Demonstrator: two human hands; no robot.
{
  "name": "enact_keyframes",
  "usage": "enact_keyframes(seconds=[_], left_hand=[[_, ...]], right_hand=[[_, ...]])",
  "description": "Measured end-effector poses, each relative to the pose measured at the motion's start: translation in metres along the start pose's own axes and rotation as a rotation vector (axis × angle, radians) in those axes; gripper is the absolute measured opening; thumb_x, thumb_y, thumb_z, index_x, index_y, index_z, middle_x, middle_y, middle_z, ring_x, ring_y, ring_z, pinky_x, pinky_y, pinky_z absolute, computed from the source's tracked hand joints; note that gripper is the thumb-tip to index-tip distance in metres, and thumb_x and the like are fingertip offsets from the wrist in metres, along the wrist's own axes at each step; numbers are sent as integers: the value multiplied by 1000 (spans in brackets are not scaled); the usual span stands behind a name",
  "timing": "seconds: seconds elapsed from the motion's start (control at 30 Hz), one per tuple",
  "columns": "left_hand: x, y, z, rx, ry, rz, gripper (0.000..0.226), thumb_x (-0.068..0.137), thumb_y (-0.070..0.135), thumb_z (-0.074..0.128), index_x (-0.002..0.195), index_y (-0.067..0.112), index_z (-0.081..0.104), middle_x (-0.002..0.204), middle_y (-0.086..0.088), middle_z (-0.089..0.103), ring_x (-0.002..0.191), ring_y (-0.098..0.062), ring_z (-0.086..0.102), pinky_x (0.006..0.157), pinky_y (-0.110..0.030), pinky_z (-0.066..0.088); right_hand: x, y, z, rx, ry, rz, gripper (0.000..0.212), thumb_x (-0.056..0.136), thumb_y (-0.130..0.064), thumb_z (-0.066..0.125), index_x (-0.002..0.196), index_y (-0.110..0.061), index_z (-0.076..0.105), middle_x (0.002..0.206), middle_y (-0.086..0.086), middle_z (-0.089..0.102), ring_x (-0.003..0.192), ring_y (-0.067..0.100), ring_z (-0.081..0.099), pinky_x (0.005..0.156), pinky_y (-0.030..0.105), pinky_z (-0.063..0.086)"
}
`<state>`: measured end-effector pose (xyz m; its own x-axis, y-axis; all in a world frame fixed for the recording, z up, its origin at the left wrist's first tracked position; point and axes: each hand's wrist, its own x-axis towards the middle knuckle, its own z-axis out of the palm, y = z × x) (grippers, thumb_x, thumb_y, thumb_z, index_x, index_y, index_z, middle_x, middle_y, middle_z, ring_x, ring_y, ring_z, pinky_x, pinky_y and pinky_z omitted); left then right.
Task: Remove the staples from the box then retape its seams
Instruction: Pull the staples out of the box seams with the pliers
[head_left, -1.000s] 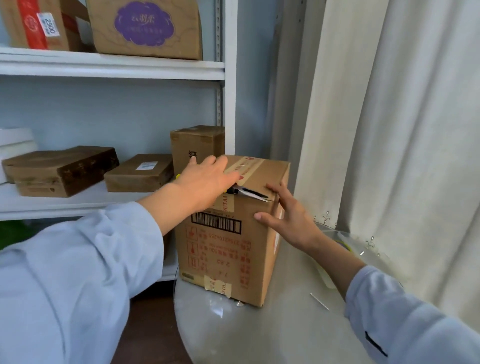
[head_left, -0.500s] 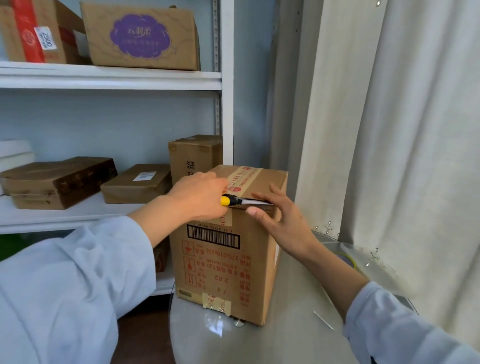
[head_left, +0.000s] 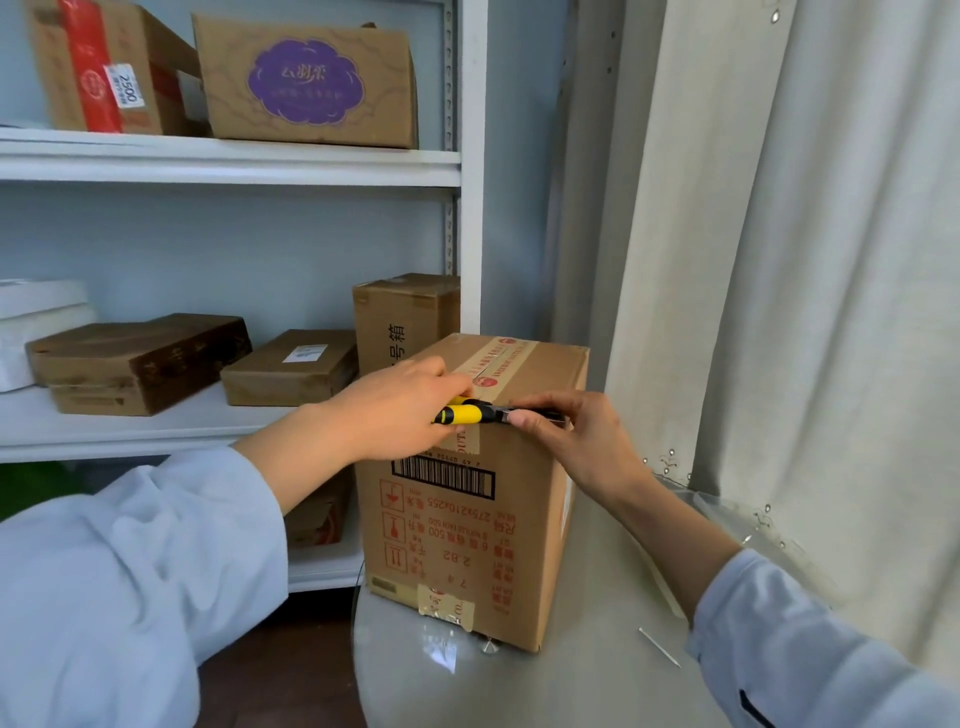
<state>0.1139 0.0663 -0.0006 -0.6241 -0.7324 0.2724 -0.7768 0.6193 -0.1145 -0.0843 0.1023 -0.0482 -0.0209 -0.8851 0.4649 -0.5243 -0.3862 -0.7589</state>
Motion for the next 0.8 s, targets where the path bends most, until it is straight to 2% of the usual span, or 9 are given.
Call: enact_keyframes(seconds=[0.1, 0.13, 0.2, 0.4, 0.5, 0.6, 0.7, 0.8], left_hand=[[-3, -6, 0, 47, 44, -28, 33, 93, 47, 49, 121, 32, 44, 102, 6, 41, 91, -10, 42, 62, -22, 37], [-5, -10, 0, 53, 45, -41, 35, 91, 50, 49, 121, 33, 43, 101, 7, 40, 92, -9, 41, 64, -22, 38], [-9, -16, 0, 74, 34, -48, 40, 89, 56, 50, 121, 34, 42, 103, 7, 40, 94, -9, 41, 68, -22, 39], [0, -16, 0, 109, 18, 1, 53, 86, 62, 46, 130, 34, 39, 119, 5, 46, 93, -7, 43, 75, -24, 38], [8, -22, -4, 107, -24, 53, 56, 85, 62, 43, 135, 37, 37, 125, 7, 49, 104, -8, 45, 86, -28, 42], [12, -31, -6, 63, -102, 83, 59, 84, 64, 40, 138, 42, 32, 126, 10, 47, 111, -8, 43, 92, -31, 41], [14, -36, -5, 44, -143, 118, 59, 83, 67, 36, 138, 45, 30, 124, 10, 45, 110, -6, 41, 89, -30, 41], [20, -34, -7, 84, -134, 138, 56, 87, 63, 38, 139, 43, 31, 120, 9, 44, 104, -5, 39, 80, -26, 36]], right_hand=[[-6, 10, -2, -116, 11, 43, 68, 75, -46, 73, 136, -24, 51, 132, -10, 53, 123, 10, 48, 102, 28, 40], [-8, 12, -3, -152, 11, 66, 74, 75, -46, 74, 140, -24, 46, 143, -8, 46, 131, 13, 42, 108, 34, 35], [-11, 15, -4, -180, 5, 71, 73, 77, -42, 73, 142, -25, 43, 153, -7, 34, 139, 17, 34, 113, 38, 27], [-10, 19, -7, -176, -31, 42, 74, 78, -41, 74, 143, -23, 42, 153, -7, 34, 141, 16, 31, 118, 41, 25], [-7, 22, -10, -182, -51, 34, 75, 77, -45, 73, 143, -25, 42, 153, -8, 34, 141, 16, 31, 117, 44, 26], [-6, 24, -11, -179, -59, 31, 74, 77, -47, 72, 142, -27, 42, 152, -9, 34, 141, 16, 31, 117, 44, 27], [-4, 28, -12, -177, -61, 24, 74, 76, -46, 73, 142, -28, 43, 152, -10, 36, 140, 14, 32, 116, 42, 28], [0, 27, -15, -175, -78, 32, 74, 75, -44, 74, 141, -27, 44, 150, -10, 38, 140, 14, 33, 116, 43, 29]])
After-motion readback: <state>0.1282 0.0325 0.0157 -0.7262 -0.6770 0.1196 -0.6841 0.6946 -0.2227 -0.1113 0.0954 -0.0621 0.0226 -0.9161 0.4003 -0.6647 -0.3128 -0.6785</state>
